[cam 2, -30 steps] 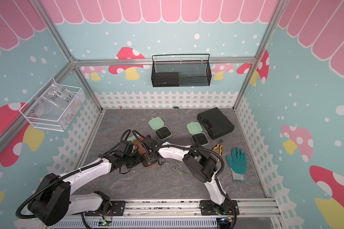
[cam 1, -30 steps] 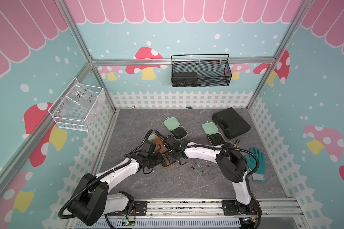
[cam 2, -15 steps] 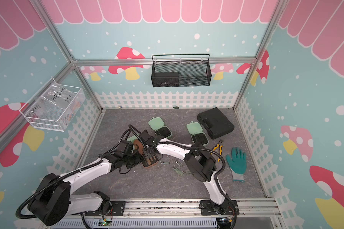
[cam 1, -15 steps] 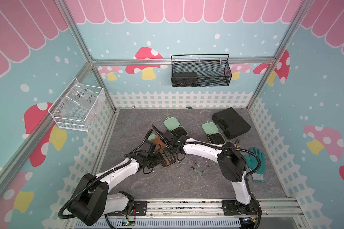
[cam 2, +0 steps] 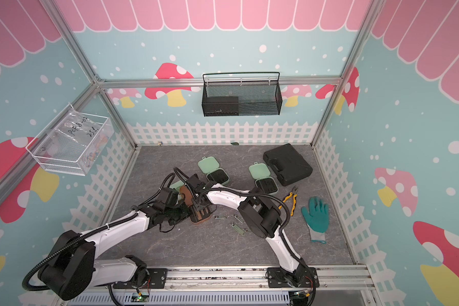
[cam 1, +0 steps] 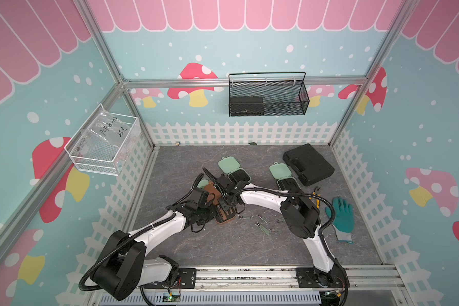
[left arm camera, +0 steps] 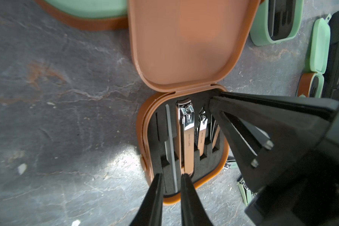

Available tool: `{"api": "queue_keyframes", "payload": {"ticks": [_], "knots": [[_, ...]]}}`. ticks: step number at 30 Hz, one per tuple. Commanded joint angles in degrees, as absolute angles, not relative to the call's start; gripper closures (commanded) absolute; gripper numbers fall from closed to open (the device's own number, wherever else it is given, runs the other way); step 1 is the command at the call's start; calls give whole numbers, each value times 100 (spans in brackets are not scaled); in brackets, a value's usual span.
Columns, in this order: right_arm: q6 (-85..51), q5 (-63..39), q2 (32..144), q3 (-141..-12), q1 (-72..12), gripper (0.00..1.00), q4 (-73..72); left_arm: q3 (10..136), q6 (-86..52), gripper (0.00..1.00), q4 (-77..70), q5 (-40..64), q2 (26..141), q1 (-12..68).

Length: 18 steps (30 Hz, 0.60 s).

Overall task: Organize nail clipper sets
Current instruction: Place the nail clipper in the storage box.

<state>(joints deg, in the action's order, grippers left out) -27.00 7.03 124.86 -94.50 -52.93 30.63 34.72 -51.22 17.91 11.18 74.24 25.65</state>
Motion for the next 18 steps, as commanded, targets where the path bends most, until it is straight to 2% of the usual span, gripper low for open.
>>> {"api": "queue_keyframes", "payload": {"ticks": [1,11,18], "knots": [[-2761,687,12502,-9149,-5280,88,3006,3460,-5159,81,1606,1090,7535,2584],[-3249,337,12036,-7556,-5288,88,1839,3420,-5291,89,850,1047,8031,2584],[-3271,272,11894,-7334,-5288,88,1714,3414,-5369,97,607,735,8496,2584]]}}
